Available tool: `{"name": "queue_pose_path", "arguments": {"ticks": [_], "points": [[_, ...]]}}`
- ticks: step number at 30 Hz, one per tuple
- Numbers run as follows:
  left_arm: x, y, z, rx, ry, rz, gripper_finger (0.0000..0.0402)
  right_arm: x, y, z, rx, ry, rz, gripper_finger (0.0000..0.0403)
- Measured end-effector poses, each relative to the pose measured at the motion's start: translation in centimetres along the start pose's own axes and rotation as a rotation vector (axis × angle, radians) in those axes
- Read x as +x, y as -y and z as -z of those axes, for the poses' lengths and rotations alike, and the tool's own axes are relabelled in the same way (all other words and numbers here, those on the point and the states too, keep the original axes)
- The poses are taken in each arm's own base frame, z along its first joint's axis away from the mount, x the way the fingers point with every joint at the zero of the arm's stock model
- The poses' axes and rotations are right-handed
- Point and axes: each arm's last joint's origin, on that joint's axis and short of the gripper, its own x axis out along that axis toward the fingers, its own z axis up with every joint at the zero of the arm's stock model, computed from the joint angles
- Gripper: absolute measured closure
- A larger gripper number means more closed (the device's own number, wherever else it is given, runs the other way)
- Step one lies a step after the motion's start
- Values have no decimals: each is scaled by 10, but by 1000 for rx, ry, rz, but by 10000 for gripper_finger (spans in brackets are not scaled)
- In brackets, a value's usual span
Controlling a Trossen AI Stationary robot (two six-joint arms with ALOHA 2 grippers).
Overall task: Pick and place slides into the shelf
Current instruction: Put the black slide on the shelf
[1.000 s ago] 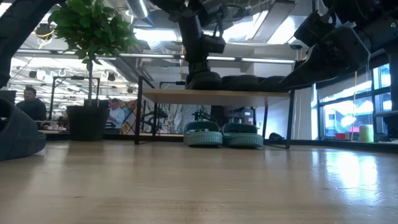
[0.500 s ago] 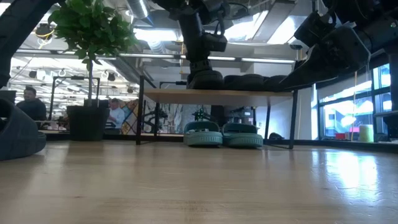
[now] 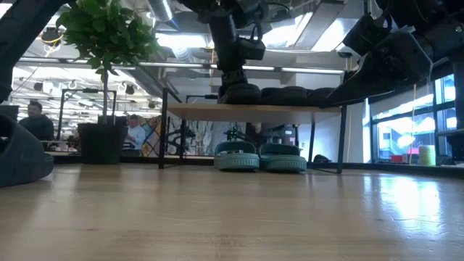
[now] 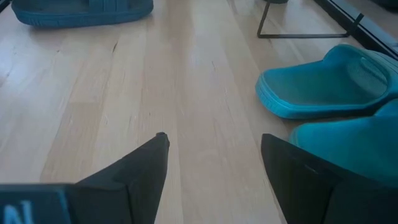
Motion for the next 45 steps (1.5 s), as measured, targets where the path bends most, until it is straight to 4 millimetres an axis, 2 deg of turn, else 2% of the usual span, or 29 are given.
{"name": "queue_pose_path", "arguments": {"ticks": [5, 10, 16, 22, 27, 30, 33, 37, 41, 45], "points": [[0, 1, 0, 13, 16, 30, 306, 0, 0, 0, 0, 0, 0, 146], [-2, 0, -1, 10, 30, 45, 256, 0, 0, 0, 0, -1, -1, 146], [-11, 0, -1, 27, -1, -34, 211, 0, 0, 0, 6, -1, -1, 146], [-47, -10, 2, -15, 48, -19, 206, 0, 0, 1, 22, -9, 0, 146], [-91, -32, 31, -109, 66, 195, 206, 0, 1, 8, 61, -83, 9, 146], [-125, -37, 49, -128, 69, 260, 206, 0, 1, 11, 61, -108, 14, 146], [-158, -27, 64, -117, 67, 314, 206, 0, 1, 11, 51, -106, 13, 146], [-195, 0, 84, -95, 64, 386, 205, 0, 1, 10, 49, -104, 13, 146], [-214, 33, 107, -120, 24, 432, 205, 0, 1, 10, 45, -101, 14, 146], [-231, 76, 126, -170, -14, 472, 205, 0, 1, 10, 31, -100, 15, 146]]}}
